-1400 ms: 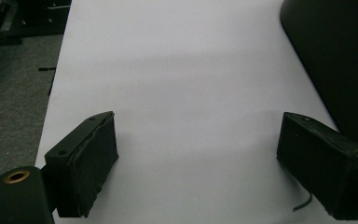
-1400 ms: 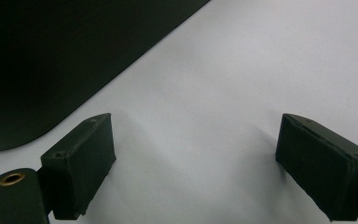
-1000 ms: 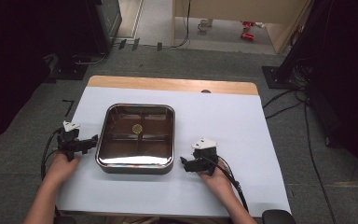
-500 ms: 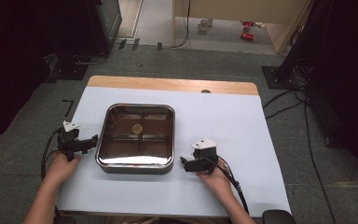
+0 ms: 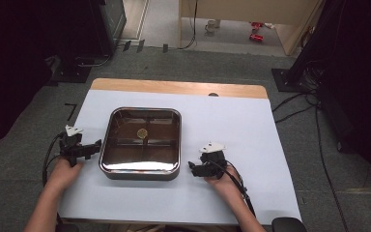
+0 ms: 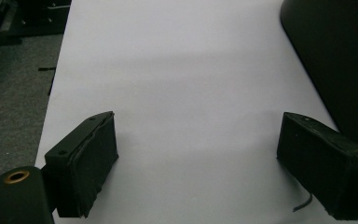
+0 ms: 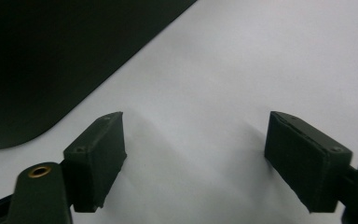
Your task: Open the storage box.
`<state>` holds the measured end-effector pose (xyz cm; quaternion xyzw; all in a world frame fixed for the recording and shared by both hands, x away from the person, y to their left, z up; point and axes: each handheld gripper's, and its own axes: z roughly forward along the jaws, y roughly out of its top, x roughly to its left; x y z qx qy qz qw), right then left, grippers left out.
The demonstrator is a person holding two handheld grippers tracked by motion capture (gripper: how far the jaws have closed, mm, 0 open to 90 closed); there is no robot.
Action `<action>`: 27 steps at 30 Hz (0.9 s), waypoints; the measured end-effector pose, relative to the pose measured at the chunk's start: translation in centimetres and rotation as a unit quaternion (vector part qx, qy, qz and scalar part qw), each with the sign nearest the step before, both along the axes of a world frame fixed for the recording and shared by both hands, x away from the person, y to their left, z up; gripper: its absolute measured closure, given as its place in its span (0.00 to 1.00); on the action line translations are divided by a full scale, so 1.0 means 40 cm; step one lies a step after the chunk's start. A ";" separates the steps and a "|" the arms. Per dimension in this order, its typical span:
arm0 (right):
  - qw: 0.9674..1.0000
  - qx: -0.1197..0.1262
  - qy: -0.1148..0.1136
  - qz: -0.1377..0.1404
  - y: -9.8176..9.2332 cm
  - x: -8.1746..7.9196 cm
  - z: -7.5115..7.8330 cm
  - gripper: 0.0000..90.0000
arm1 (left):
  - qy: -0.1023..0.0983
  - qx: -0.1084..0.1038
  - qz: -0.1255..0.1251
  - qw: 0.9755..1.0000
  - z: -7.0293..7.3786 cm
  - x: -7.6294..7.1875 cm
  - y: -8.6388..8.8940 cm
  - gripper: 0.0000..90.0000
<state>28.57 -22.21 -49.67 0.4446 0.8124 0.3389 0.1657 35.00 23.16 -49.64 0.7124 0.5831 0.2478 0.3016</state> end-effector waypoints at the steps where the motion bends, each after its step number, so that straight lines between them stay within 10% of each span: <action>1: 1.000 -0.001 0.002 0.000 -0.001 0.000 0.002 0.25 | 0.000 0.000 0.000 1.000 0.000 0.000 0.000 0.13; 10: 1.000 0.018 0.025 0.006 -0.007 0.003 0.023 0.31 | -0.001 0.000 0.001 1.000 0.000 0.000 0.000 0.13; 27: 0.998 0.049 -0.001 0.043 -0.009 -0.004 0.112 0.42 | -0.001 0.001 0.000 1.000 0.000 0.000 0.000 0.13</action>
